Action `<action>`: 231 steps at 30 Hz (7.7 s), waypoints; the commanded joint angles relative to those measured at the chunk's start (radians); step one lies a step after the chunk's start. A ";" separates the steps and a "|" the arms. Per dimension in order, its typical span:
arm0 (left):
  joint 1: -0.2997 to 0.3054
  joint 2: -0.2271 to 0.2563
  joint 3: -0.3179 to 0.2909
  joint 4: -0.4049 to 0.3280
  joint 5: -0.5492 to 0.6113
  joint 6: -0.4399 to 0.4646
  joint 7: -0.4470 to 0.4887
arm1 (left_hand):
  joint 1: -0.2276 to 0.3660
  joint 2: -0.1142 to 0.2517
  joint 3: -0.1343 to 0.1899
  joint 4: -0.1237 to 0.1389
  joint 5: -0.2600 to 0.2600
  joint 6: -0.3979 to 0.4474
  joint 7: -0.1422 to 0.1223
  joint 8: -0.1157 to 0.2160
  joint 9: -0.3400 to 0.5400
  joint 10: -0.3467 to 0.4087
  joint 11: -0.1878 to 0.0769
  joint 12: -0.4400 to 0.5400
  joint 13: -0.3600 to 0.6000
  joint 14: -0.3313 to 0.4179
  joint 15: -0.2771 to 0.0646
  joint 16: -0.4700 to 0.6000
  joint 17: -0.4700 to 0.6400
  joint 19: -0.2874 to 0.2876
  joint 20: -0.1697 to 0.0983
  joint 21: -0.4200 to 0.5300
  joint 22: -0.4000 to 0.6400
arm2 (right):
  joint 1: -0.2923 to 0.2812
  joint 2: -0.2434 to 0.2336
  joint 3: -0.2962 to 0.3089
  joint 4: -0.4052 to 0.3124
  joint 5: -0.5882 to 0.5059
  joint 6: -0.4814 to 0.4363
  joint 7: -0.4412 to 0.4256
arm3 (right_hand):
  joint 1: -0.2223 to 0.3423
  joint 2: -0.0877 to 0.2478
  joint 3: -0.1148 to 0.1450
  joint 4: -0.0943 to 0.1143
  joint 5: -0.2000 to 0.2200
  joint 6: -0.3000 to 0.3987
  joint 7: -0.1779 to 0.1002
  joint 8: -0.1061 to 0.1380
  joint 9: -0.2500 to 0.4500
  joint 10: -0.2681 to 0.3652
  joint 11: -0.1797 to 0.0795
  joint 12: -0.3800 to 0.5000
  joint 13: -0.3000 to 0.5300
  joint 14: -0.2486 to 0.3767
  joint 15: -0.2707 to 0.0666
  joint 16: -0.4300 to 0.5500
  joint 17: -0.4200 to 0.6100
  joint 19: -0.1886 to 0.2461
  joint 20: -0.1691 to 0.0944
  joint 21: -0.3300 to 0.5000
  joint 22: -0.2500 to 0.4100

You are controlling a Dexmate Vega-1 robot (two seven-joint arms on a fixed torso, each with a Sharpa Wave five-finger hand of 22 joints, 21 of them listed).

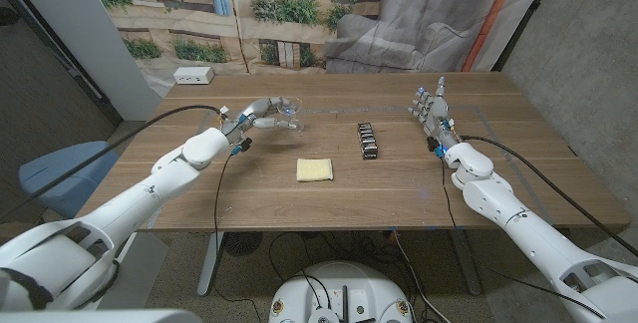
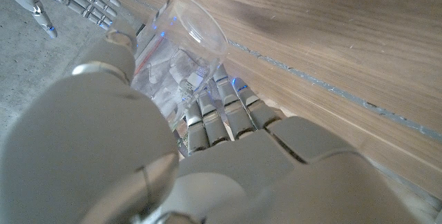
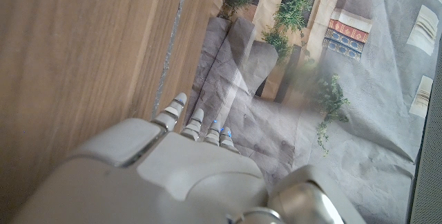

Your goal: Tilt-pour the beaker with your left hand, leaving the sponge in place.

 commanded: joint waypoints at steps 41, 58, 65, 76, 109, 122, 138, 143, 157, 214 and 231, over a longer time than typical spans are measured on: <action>0.053 0.224 -0.060 -0.455 0.076 0.471 -0.103 | 0.104 0.136 -0.008 0.002 0.020 0.018 0.021 0.040 -0.006 0.065 -0.028 0.004 0.031 0.017 -0.162 -0.018 -0.019 0.010 -0.043 -0.007 0.003 | 0.000 0.000 0.000 0.000 0.000 0.000 0.000 | 0.006 0.086 -0.007 0.000 0.006 -0.007 -0.002 0.006 0.002 -0.006 0.001 0.006 0.005 -0.004 -0.019 0.003 0.002 0.000 0.008 0.007 0.005; 0.009 0.277 -0.017 -0.571 0.126 0.658 -0.209 | 0.122 0.141 -0.008 -0.004 0.025 0.032 0.031 0.052 -0.013 0.083 -0.019 0.003 0.040 0.038 -0.160 -0.018 -0.026 0.024 -0.027 -0.006 0.002 | 0.000 0.000 0.000 0.000 0.000 -0.001 -0.001 | 0.006 0.086 -0.007 0.000 0.006 -0.008 -0.001 0.005 0.002 -0.006 0.000 0.006 0.005 -0.005 -0.018 0.003 0.002 -0.001 0.009 0.007 0.005; -0.022 0.291 0.004 -0.594 0.147 0.702 -0.263 | 0.123 0.142 -0.010 -0.003 0.026 0.038 0.039 0.056 -0.014 0.085 -0.013 0.001 0.042 0.041 -0.153 -0.020 -0.028 0.027 -0.023 -0.006 0.002 | 0.000 0.000 0.000 0.000 0.000 -0.001 -0.001 | 0.006 0.086 -0.007 0.000 0.006 -0.008 -0.001 0.005 0.002 -0.005 0.001 0.006 0.005 -0.005 -0.019 0.003 0.002 0.000 0.008 0.007 0.005; -0.069 0.298 0.035 -0.621 0.178 0.768 -0.335 | 0.121 0.143 -0.013 0.000 0.029 0.048 0.051 0.062 -0.018 0.105 -0.007 0.002 0.046 0.057 -0.145 -0.020 -0.035 0.043 -0.013 -0.003 0.002 | 0.000 0.000 0.000 0.000 0.000 -0.001 -0.001 | 0.007 0.086 -0.007 0.000 0.006 -0.008 -0.001 0.005 0.002 -0.006 0.000 0.006 0.005 -0.004 -0.019 0.003 0.001 0.000 0.009 0.007 0.005; -0.288 0.292 0.167 -0.682 0.301 1.025 -0.602 | 0.095 0.163 -0.012 0.010 0.038 0.101 0.076 0.090 -0.027 0.170 0.037 0.008 0.058 0.131 -0.137 -0.016 -0.055 0.105 0.004 0.009 0.004 | 0.000 0.000 0.000 0.000 0.000 -0.001 -0.001 | 0.007 0.086 -0.007 0.000 0.006 -0.008 0.000 0.005 0.002 -0.005 0.000 0.006 0.005 -0.005 -0.020 0.003 0.002 0.000 0.009 0.007 0.004; -0.359 0.286 0.258 -0.664 0.401 1.048 -0.723 | 0.079 0.175 -0.011 0.015 0.040 0.108 0.087 0.094 -0.030 0.184 0.044 0.008 0.062 0.142 -0.128 -0.019 -0.059 0.112 0.009 0.009 0.004 | -0.001 0.000 0.000 -0.002 0.000 -0.002 -0.001 | 0.007 0.086 -0.007 0.000 0.006 -0.008 0.000 0.005 0.002 -0.006 0.001 0.006 0.005 -0.004 -0.018 0.003 0.001 0.000 0.008 0.007 0.004; -0.377 0.284 0.292 -0.641 0.495 1.062 -0.820 | 0.061 0.188 -0.008 0.020 0.042 0.115 0.091 0.097 -0.032 0.193 0.046 0.004 0.065 0.156 -0.127 -0.021 -0.063 0.121 0.014 0.008 0.004 | 0.000 0.000 0.000 -0.001 0.000 -0.001 -0.001 | 0.007 0.086 -0.007 0.000 0.006 -0.007 -0.002 0.005 0.002 -0.006 0.000 0.006 0.005 -0.005 -0.020 0.003 0.002 0.000 0.009 0.007 0.004; -0.378 0.287 0.295 -0.642 0.510 1.057 -0.852 | 0.057 0.190 -0.008 0.019 0.042 0.118 0.092 0.099 -0.032 0.196 0.044 0.004 0.067 0.161 -0.126 -0.021 -0.064 0.126 0.016 0.009 0.005 | 0.000 0.000 0.000 -0.001 0.000 -0.001 -0.001 | 0.007 0.086 -0.007 0.000 0.006 -0.007 -0.001 0.006 0.002 -0.006 0.000 0.006 0.005 -0.005 -0.020 0.003 0.002 0.000 0.009 0.007 0.004; -0.388 0.274 0.295 -0.623 0.550 1.047 -0.899 | 0.041 0.198 -0.006 0.019 0.043 0.130 0.097 0.104 -0.034 0.212 0.051 0.003 0.071 0.172 -0.122 -0.025 -0.068 0.142 0.021 0.012 0.005 | 0.000 0.000 0.000 0.000 0.000 0.000 0.000 | 0.007 0.086 -0.007 0.000 0.006 -0.007 -0.001 0.006 0.002 -0.006 0.001 0.006 0.005 -0.004 -0.019 0.003 0.002 0.000 0.009 0.007 0.004; -0.210 0.253 0.153 -0.681 0.432 1.009 -0.540 | 0.004 0.207 0.009 0.001 0.041 0.123 0.076 0.104 -0.043 0.210 0.035 -0.028 0.084 0.153 -0.138 -0.061 -0.084 0.192 0.010 0.021 0.011 | 0.000 0.000 0.000 0.001 0.000 0.000 0.000 | 0.006 0.086 -0.007 0.000 0.006 -0.008 -0.001 0.005 0.002 -0.005 0.000 0.006 0.005 -0.004 -0.019 0.003 0.001 0.000 0.009 0.007 0.005; -0.045 0.256 0.045 -0.689 0.309 0.906 -0.243 | -0.002 0.195 0.011 -0.002 0.038 0.125 0.065 0.100 -0.050 0.222 0.023 -0.040 0.073 0.157 -0.151 -0.073 -0.095 0.202 -0.008 0.024 0.013 | 0.000 0.000 0.000 0.000 0.000 0.000 -0.001 | 0.007 0.086 -0.007 0.000 0.006 -0.008 -0.002 0.005 0.002 -0.005 0.000 0.006 0.005 -0.004 -0.019 0.003 0.001 0.000 0.009 0.007 0.005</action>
